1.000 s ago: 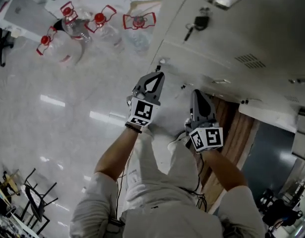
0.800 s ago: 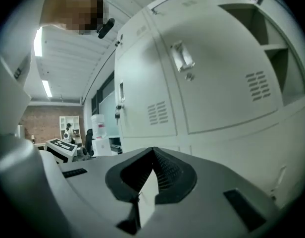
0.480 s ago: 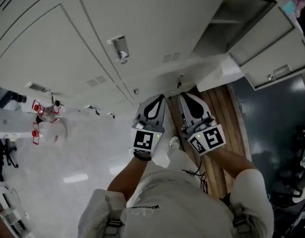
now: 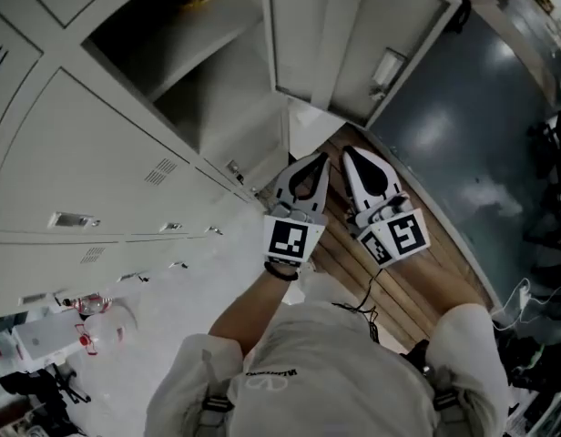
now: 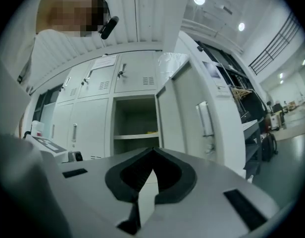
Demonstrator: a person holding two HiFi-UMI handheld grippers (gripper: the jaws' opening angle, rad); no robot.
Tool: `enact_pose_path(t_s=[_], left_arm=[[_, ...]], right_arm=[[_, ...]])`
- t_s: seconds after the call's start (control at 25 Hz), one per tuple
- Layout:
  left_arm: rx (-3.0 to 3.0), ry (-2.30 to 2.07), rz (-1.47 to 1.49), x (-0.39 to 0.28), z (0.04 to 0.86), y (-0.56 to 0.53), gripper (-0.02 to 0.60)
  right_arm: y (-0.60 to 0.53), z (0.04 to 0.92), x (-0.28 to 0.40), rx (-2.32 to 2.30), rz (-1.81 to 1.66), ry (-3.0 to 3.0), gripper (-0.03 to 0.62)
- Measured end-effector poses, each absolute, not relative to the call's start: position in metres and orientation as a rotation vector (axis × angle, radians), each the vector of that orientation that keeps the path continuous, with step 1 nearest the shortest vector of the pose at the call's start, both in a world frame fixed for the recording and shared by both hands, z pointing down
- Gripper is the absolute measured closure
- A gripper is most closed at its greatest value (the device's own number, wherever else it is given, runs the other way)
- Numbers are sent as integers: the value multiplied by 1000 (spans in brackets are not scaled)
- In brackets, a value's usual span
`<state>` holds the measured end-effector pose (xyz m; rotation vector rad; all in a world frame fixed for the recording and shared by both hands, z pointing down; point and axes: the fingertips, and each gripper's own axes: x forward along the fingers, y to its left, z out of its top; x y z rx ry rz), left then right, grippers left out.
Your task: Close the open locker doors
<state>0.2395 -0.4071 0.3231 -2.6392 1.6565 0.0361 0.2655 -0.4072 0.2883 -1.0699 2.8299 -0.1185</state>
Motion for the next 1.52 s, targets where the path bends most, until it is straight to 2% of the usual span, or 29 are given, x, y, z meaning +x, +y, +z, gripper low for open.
enact_pose_path(t_s=[0.32,0.4,0.56,0.72,0.76,0.84,1.12,1.2,1.4,1.52], left_arm=[[-2718,1568,-76,322,345,-483,573],[-2721,1571,-114,334,352,-500,519],[-2669,1637,-169,348,360,-529,479],[-2617,1720,-192,353,363,-547,478],[-2607,1731,-197,352,363,-548,522],[-2611,1729,-192,351,361,-546,535],[-2739,1572,-135,320,359,-474,536],[-2762,1528,-147,300,359,-446,532],[-2735,1535,-141,248,352,-409,523],[-2718,1535,-160,227,353,-398,518]], right_arm=[[-454,302,351,-1247,-136,2732,583],[-459,304,365,-1276,-140,2718,583],[-467,304,387,-1314,-121,2699,583],[-471,304,401,-1337,-120,2693,583],[-471,303,402,-1335,-120,2694,583],[-470,301,402,-1309,-108,2710,583],[-458,278,371,-1008,-98,2805,582],[-448,265,353,-864,-85,2827,564],[-423,246,278,-436,-60,2913,437],[-406,247,235,-267,-38,2959,398]])
